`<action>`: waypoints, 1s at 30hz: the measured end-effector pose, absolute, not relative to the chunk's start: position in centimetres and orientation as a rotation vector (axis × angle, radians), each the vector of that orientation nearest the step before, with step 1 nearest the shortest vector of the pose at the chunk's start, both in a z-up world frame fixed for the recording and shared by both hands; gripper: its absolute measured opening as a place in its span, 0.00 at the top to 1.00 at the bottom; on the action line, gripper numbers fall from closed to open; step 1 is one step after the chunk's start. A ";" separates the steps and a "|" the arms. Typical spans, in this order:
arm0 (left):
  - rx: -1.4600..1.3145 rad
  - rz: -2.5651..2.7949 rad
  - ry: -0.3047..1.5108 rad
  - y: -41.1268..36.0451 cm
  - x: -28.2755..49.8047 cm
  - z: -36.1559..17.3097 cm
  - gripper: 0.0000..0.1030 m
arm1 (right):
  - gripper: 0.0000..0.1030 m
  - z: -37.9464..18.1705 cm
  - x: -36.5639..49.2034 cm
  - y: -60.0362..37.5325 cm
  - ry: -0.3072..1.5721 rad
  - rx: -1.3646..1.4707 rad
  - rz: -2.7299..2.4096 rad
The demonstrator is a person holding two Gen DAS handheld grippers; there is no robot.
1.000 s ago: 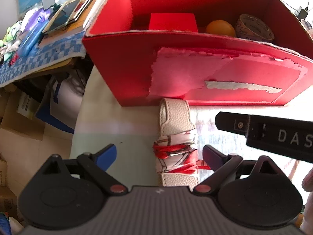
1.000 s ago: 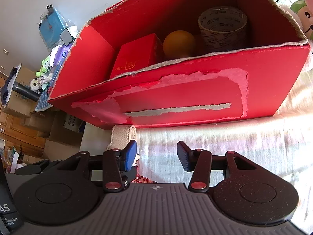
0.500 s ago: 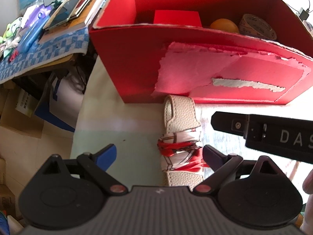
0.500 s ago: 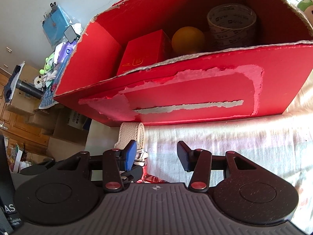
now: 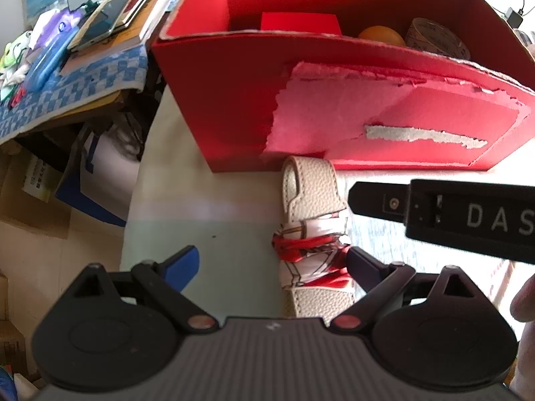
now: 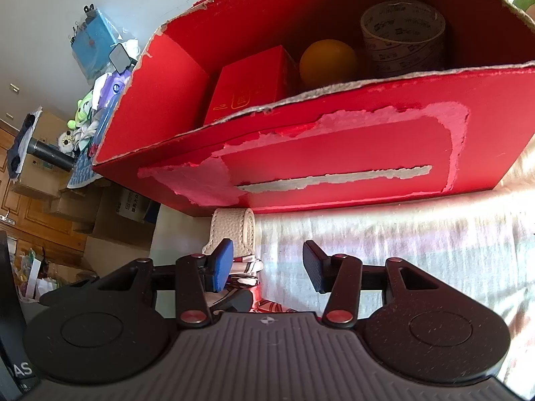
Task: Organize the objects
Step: 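Close the right gripper on the white strap of the item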
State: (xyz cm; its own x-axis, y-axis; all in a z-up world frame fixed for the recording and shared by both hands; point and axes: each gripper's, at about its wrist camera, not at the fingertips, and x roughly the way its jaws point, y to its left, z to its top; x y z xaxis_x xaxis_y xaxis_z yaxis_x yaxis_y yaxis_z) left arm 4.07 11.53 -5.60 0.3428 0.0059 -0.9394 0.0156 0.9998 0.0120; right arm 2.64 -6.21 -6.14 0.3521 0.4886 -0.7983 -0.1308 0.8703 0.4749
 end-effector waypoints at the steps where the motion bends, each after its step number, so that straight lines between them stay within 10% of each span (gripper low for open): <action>1: 0.020 -0.009 1.222 11.6 4.1 -5.6 0.08 | 0.51 -6.2 2.6 -6.1 1.147 0.359 0.413; 30: -0.027 -0.110 1.234 12.6 4.0 -5.9 0.12 | 0.50 -7.0 4.1 -3.6 1.205 0.366 0.519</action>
State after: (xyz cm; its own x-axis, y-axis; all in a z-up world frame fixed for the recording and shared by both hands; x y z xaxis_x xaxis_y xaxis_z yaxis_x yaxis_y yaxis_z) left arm 4.01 12.57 -5.90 0.3258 -0.0985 -0.9403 0.0688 0.9944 -0.0804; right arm 4.08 -3.60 -6.98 0.2648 0.5612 -0.7842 -0.1846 0.8276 0.5300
